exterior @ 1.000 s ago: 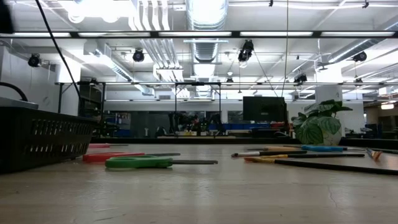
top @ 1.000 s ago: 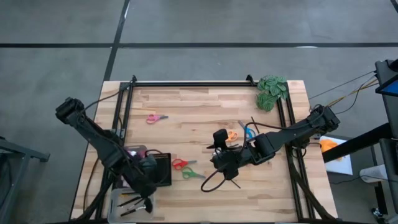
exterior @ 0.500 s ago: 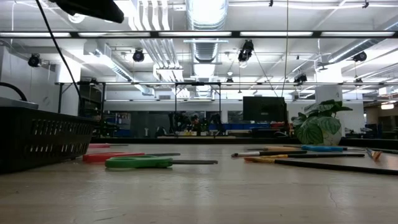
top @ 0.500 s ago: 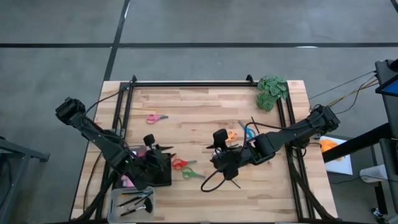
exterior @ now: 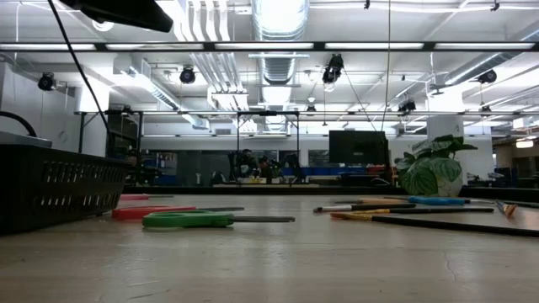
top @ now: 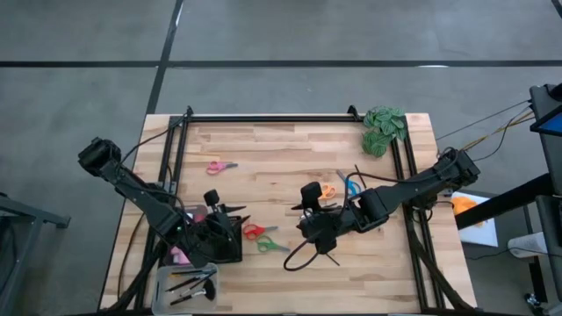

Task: Pick & Place Paint Supplies
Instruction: Put the gold paint brush into the transparent bin

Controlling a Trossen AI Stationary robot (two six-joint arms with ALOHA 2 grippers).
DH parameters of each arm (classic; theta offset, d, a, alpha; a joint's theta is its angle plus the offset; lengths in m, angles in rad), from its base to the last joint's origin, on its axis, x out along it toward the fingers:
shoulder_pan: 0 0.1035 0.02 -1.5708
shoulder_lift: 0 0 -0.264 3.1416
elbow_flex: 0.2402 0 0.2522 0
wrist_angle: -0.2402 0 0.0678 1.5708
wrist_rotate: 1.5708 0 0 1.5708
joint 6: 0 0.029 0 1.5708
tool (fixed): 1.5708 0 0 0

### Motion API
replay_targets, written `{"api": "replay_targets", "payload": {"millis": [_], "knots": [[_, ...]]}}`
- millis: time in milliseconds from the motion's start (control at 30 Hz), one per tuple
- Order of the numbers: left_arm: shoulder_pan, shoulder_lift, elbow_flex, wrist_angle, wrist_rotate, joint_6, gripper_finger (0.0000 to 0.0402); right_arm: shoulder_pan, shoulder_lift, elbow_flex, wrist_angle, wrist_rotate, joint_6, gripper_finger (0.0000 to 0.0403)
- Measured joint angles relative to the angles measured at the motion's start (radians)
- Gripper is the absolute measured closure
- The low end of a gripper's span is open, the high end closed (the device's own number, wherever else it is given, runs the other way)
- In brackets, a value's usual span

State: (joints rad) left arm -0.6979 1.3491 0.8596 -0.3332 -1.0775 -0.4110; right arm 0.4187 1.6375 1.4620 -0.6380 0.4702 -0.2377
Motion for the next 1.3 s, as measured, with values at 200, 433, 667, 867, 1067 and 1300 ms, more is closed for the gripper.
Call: {"api": "replay_targets", "payload": {"millis": [200, 433, 667, 867, 1067, 1300], "knots": [[0.0, 0.0, 0.0, 0.0, 0.0, 0.019, 0.0267, 0.0, 0.0, 0.0, 0.023, 0.0, -0.081, 0.0146], [0.006, 0.0, -0.001, 0.0, -0.003, 0.022, 0.0267, 0.0, 0.0, 0.0, 0.059, 0.0, -0.22, 0.0146], [0.006, 0.0, -0.001, 0.0, 0.046, 0.082, 0.0267, 0.0, 0.0, 0.0, 0.096, -0.001, 0.213, 0.0146], [0.032, 0.0, -0.001, 0.025, 0.046, 0.082, 0.0268, -0.013, 0.0, 0.0, 0.036, 0.001, 0.616, 0.0146], [0.085, 0.0, -0.002, 0.178, 0.145, 0.239, 0.0268, -0.009, -0.001, -0.017, -0.124, -0.007, 0.892, 0.0146], [0.132, 0.001, -0.002, 0.366, 0.428, 0.507, 0.0268, 0.001, -0.001, -0.108, -0.17, -0.059, 1.028, 0.0147]]}}
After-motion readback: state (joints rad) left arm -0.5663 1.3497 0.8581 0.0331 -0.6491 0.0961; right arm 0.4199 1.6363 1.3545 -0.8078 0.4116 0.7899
